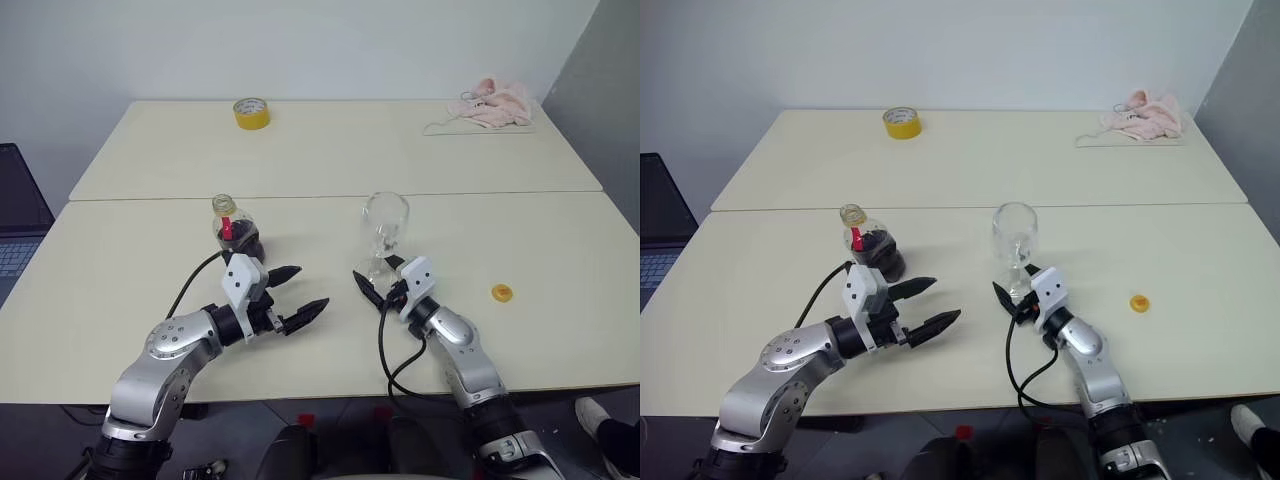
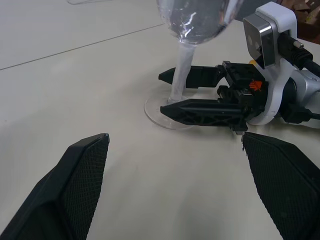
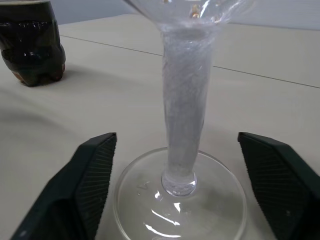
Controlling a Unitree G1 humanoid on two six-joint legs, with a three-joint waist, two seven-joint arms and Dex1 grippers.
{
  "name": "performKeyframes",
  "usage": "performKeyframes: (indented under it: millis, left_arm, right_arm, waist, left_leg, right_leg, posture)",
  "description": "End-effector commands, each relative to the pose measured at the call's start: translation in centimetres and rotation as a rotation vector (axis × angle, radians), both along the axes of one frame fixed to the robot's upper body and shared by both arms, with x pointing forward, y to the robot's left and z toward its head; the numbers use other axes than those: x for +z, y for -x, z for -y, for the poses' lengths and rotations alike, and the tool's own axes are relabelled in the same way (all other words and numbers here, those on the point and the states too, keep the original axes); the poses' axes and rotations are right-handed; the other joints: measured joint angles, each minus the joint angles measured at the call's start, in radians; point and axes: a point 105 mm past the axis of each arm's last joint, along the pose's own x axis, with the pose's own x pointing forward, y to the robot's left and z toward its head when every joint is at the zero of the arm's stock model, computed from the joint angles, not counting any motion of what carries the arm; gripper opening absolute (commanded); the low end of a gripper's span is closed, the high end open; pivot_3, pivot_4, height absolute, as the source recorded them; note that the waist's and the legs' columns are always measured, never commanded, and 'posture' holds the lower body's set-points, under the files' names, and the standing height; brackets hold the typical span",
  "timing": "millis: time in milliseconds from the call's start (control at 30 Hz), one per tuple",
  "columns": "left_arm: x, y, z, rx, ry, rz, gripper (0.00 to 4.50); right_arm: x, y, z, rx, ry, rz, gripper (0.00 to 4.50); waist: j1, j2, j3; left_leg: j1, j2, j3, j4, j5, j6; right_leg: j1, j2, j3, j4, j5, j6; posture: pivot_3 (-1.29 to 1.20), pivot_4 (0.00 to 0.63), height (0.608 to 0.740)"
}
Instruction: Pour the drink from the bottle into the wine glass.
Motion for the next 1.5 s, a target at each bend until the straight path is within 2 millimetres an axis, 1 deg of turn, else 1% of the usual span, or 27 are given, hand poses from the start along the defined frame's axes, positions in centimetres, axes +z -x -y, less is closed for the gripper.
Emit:
performKeyframes:
  millis: [33, 133, 233, 333, 400, 433, 500, 533, 633, 700, 800, 900, 933, 1000, 1100, 1167, 1333, 1500]
  left_arm:
    - [1.2, 0.2, 0.2, -0.009, 0.010, 0.043, 4.50]
    - [1.1, 0.2, 0.1, -0.003, 0.011, 0.041, 4.50]
    - [1.0, 0.1, -0.1, 0.023, 0.022, 0.034, 4.50]
    - [0.7, -0.2, -0.6, 0.073, 0.022, 0.037, 4.50]
    - [0.7, -0.3, -0.7, 0.084, 0.024, 0.038, 4.50]
    - [0.5, -0.2, -0.8, 0.091, 0.023, 0.045, 4.50]
    - [0.0, 0.0, -1.3, 0.154, 0.019, 0.070, 4.50]
    - [-0.2, 0.1, -1.6, 0.182, 0.013, 0.081, 4.50]
    - [-0.7, 0.4, -3.1, 0.312, 0.003, 0.122, 4.50]
    - [-1.0, 0.7, -4.0, 0.392, -0.005, 0.146, 4.50]
    - [-1.3, 1.0, -4.7, 0.462, -0.013, 0.172, 4.50]
    - [-0.8, 0.5, -7.4, 0.636, -0.027, 0.249, 4.50]
    - [-0.7, 0.4, -7.9, 0.661, -0.024, 0.252, 4.50]
    - [-0.9, 0.1, -7.9, 0.642, -0.031, 0.249, 4.50]
    - [-0.8, -1.2, -9.5, 0.713, -0.009, 0.239, 4.50]
    - [-0.8, -2.0, -10.2, 0.715, -0.024, 0.240, 4.50]
    - [-0.3, -3.4, -9.9, 0.653, -0.095, 0.266, 4.50]
    - [-0.3, -4.7, -9.1, 0.608, -0.092, 0.244, 4.50]
  right_arm:
    - [0.9, 0.8, 1.0, -0.003, -0.006, 0.016, 4.48]
    - [0.8, 1.8, 2.1, -0.004, 0.007, -0.006, 4.48]
    - [1.2, 2.9, 2.9, -0.008, 0.011, -0.014, 4.48]
    - [2.1, 4.8, 3.4, 0.016, 0.032, -0.015, 4.48]
    - [2.3, 5.4, 3.5, 0.021, 0.042, -0.023, 4.48]
    - [2.4, 6.1, 3.7, 0.032, 0.059, -0.028, 4.48]
    - [3.0, 8.0, 4.1, 0.059, 0.097, -0.033, 4.48]
    - [3.3, 8.5, 4.2, 0.064, 0.105, -0.034, 4.48]
    - [4.8, 9.6, 4.8, 0.070, 0.103, -0.027, 4.48]
    - [5.6, 10.3, 4.7, 0.093, 0.097, -0.028, 4.48]
    - [6.1, 10.8, 4.5, 0.122, 0.115, -0.026, 4.48]
    - [7.1, 11.1, 4.1, 0.160, 0.126, -0.017, 4.48]
    - [7.4, 11.1, 3.9, 0.173, 0.124, -0.014, 4.48]
    - [8.0, 11.1, 3.3, 0.210, 0.115, -0.016, 4.48]
    - [8.3, 11.4, 2.6, 0.268, 0.110, -0.031, 4.48]
    - [8.5, 11.8, 2.1, 0.315, 0.108, -0.047, 4.48]
    - [8.9, 12.1, 2.1, 0.334, 0.120, -0.027, 4.48]
    - [8.5, 12.2, 2.4, 0.316, 0.120, -0.035, 4.48]
  waist:
    - [0.002, 0.000, 0.000]
    - [0.007, 0.000, 0.000]
    - [0.009, 0.000, 0.000]
    - [0.009, 0.000, 0.000]
    - [0.010, 0.000, 0.000]
    - [0.010, 0.000, 0.000]
    - [0.011, 0.002, -0.001]
    - [0.011, 0.002, -0.001]
    - [0.012, 0.001, -0.001]
    - [0.012, 0.001, -0.001]
    - [0.013, 0.001, -0.001]
    - [0.018, 0.001, -0.001]
    - [0.018, 0.000, -0.001]
    - [0.018, 0.000, -0.001]
    - [0.021, 0.000, -0.001]
    - [0.022, -0.001, -0.001]
    - [0.021, -0.001, -0.001]
    - [0.021, -0.001, -0.001]
  left_leg:
    - [0.000, 0.000, 0.000, 0.000, 0.000, 0.000]
    - [0.000, 0.000, 0.000, 0.000, 0.000, 0.000]
    - [0.000, 0.000, 0.000, 0.000, 0.000, 0.000]
    - [0.000, 0.000, 0.000, 0.000, 0.000, 0.000]
    - [0.000, 0.000, 0.000, 0.000, 0.000, 0.000]
    - [0.000, 0.000, 0.000, 0.000, 0.000, 0.000]
    - [0.000, 0.000, 0.000, 0.000, 0.000, 0.000]
    - [0.000, 0.000, 0.000, 0.000, 0.000, 0.000]
    - [-0.001, 0.000, 0.000, 0.000, 0.000, 0.000]
    - [0.000, 0.000, 0.000, 0.001, 0.000, 0.001]
    - [0.001, 0.000, -0.001, 0.000, 0.000, 0.001]
    - [0.001, -0.001, -0.001, 0.001, 0.000, 0.001]
    - [0.001, -0.001, -0.001, 0.001, 0.000, 0.001]
    - [0.001, 0.000, -0.001, 0.001, 0.000, 0.001]
    - [0.001, -0.001, -0.002, 0.001, 0.000, 0.001]
    - [0.001, -0.001, -0.002, 0.001, 0.000, 0.001]
    - [0.001, -0.001, -0.002, 0.001, 0.000, 0.001]
    - [0.001, -0.001, -0.002, 0.001, 0.000, 0.001]
  right_leg:
    - [0.000, 0.000, 0.000, 0.000, 0.000, 0.000]
    - [0.000, 0.000, 0.000, 0.000, 0.000, 0.000]
    - [0.000, 0.000, 0.000, 0.000, 0.000, 0.000]
    - [0.000, 0.000, 0.000, 0.000, 0.000, 0.000]
    - [0.000, 0.000, 0.000, 0.000, 0.000, 0.000]
    - [0.000, 0.000, 0.000, 0.000, 0.000, 0.000]
    - [0.000, 0.000, 0.000, 0.000, 0.000, 0.000]
    - [0.000, 0.000, 0.000, -0.001, 0.000, 0.000]
    - [0.001, 0.000, 0.000, -0.001, 0.000, 0.000]
    - [0.002, 0.000, 0.000, -0.001, 0.000, 0.000]
    - [0.003, 0.000, -0.001, -0.001, 0.000, 0.000]
    - [0.004, 0.000, -0.001, -0.002, 0.000, 0.000]
    - [0.004, 0.000, -0.001, -0.002, 0.000, 0.000]
    - [0.004, 0.000, -0.001, -0.002, 0.000, 0.000]
    - [0.005, 0.000, -0.002, -0.002, 0.000, 0.000]
    - [0.005, 0.000, -0.002, -0.002, 0.000, 0.000]
    - [0.005, 0.000, -0.002, -0.002, 0.000, 0.000]
    - [0.005, 0.000, -0.002, -0.002, 0.000, 0.000]
  posture:
    - [0.00, 0.150, 0.740]
    - [0.00, 0.150, 0.740]
    - [0.00, 0.150, 0.740]
    - [0.00, 0.150, 0.740]
    - [0.00, 0.150, 0.740]
    - [0.00, 0.150, 0.740]
    - [0.00, 0.150, 0.740]
    - [0.00, 0.150, 0.740]
    - [0.00, 0.150, 0.740]
    - [0.00, 0.150, 0.740]
    - [0.00, 0.150, 0.740]
    - [0.00, 0.150, 0.740]
    - [0.00, 0.150, 0.740]
    - [0.00, 0.150, 0.740]
    - [0.00, 0.150, 0.740]
    - [0.00, 0.150, 0.740]
    - [0.00, 0.150, 0.740]
    - [0.00, 0.150, 0.740]
